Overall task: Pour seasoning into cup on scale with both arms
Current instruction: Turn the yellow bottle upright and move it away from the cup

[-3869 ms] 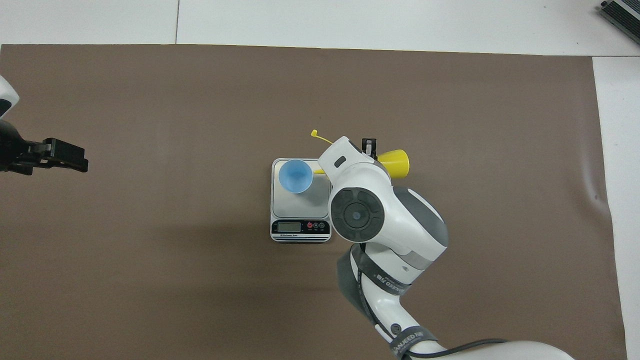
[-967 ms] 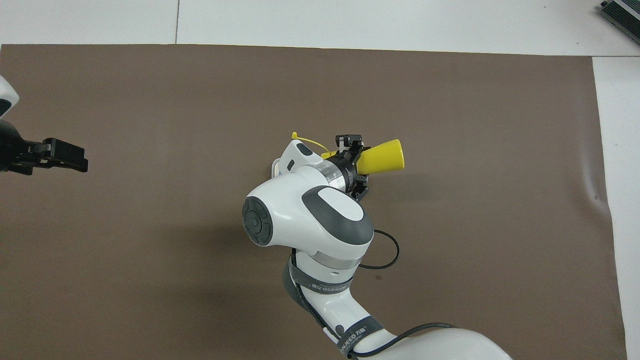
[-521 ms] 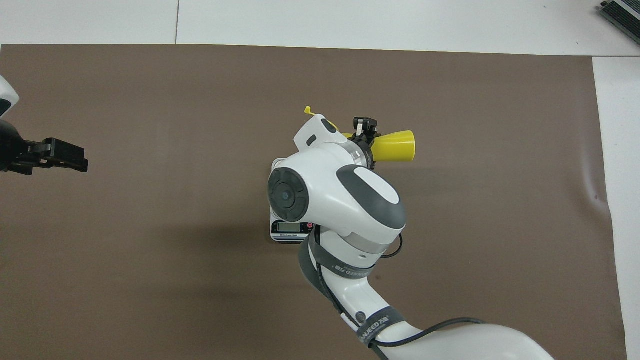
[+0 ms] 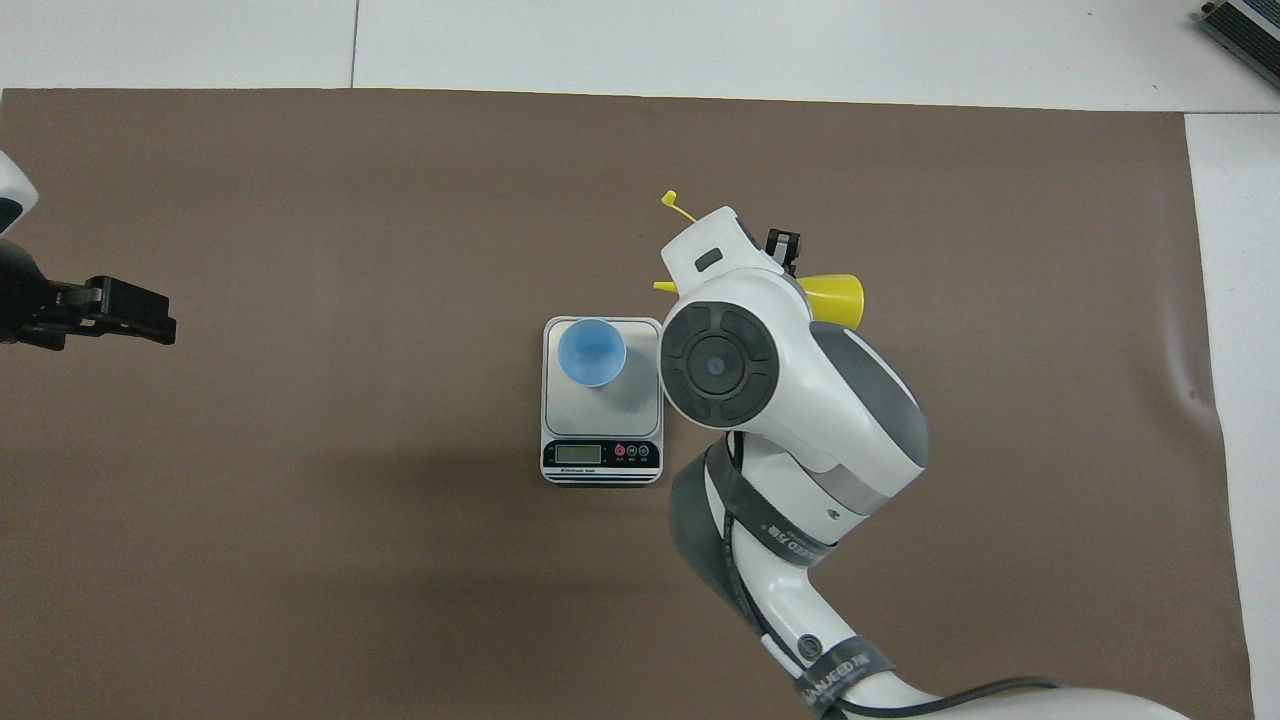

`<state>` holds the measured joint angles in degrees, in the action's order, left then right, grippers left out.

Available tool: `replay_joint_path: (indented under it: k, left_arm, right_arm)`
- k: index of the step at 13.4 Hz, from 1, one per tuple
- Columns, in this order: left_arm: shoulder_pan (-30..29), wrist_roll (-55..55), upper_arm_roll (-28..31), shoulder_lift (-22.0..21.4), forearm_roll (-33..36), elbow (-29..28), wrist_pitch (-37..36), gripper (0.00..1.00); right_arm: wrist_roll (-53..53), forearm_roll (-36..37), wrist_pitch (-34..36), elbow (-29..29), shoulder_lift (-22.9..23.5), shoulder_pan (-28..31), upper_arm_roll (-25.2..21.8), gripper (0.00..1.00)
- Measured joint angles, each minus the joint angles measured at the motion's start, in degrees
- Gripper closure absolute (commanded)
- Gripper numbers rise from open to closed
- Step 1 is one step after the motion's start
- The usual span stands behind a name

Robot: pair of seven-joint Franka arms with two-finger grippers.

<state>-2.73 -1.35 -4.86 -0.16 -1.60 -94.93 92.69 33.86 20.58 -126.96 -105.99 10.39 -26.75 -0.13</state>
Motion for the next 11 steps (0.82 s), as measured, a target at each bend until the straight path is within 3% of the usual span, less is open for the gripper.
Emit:
replay_joint_path:
  k: [6,11]
  left_arm:
    - [0.0,0.0,0.0,0.0,0.0,0.0,0.0,0.0]
    - [0.0,0.0,0.0,0.0,0.0,0.0,0.0,0.0]
  right_arm:
    - [11.11,-17.76,-14.82,-8.21,-0.87,5.31,-0.1,1.0]
    - [32.72,-40.16,-22.58,-13.56,-1.25,11.03,-0.26,1.0]
